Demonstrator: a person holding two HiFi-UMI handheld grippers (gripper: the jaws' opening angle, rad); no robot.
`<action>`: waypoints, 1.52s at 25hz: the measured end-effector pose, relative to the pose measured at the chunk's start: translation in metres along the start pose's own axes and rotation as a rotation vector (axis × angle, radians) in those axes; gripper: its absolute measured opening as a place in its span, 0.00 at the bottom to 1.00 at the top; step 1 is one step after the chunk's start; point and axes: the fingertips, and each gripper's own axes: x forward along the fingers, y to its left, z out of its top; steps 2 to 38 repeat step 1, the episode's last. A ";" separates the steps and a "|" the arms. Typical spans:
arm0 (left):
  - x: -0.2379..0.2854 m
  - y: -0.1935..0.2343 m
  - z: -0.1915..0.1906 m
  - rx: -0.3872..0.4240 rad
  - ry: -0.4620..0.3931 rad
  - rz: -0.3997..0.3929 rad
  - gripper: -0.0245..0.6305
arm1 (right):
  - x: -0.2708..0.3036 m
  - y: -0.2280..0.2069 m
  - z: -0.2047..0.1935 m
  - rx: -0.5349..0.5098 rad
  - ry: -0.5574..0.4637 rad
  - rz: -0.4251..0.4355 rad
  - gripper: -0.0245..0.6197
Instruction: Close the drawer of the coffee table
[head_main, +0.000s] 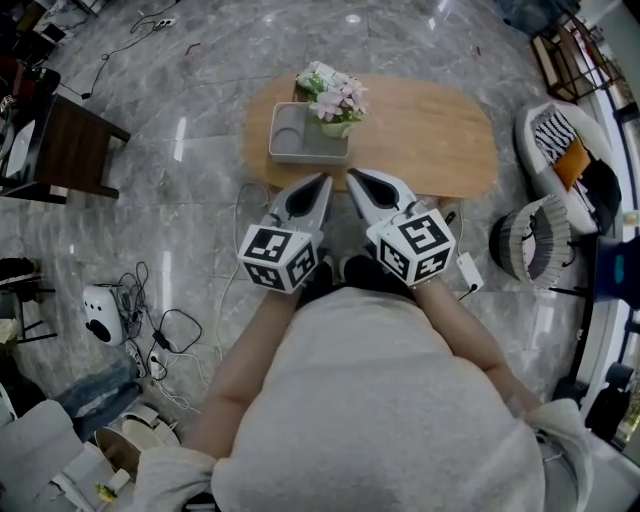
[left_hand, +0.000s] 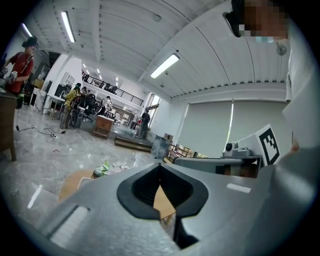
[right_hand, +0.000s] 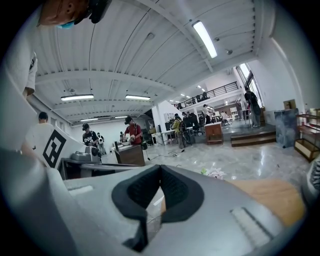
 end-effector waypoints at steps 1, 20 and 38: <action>0.001 -0.001 0.000 0.003 -0.002 0.001 0.04 | 0.000 0.000 0.001 0.000 -0.003 0.002 0.04; 0.001 -0.001 0.000 0.003 -0.002 0.001 0.04 | 0.000 0.000 0.001 0.000 -0.003 0.002 0.04; 0.001 -0.001 0.000 0.003 -0.002 0.001 0.04 | 0.000 0.000 0.001 0.000 -0.003 0.002 0.04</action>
